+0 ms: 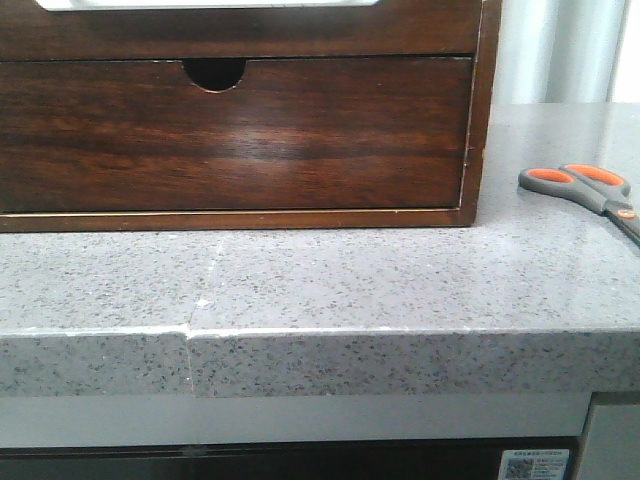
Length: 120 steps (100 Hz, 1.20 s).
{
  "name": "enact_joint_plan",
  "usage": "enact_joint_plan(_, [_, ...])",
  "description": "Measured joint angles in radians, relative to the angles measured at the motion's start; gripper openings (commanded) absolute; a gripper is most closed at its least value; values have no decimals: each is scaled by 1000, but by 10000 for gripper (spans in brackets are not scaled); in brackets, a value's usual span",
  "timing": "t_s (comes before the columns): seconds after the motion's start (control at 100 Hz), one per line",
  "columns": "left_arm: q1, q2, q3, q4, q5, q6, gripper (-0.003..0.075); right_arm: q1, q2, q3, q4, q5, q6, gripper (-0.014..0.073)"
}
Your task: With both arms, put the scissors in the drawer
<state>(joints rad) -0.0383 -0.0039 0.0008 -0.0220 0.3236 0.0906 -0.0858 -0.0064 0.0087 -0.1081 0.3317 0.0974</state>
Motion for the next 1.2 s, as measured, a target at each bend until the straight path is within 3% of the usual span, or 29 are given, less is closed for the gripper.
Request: enact_joint_plan(1.2, [0,0,0,32,0,2,-22,0,0,0,0,0,0,-61])
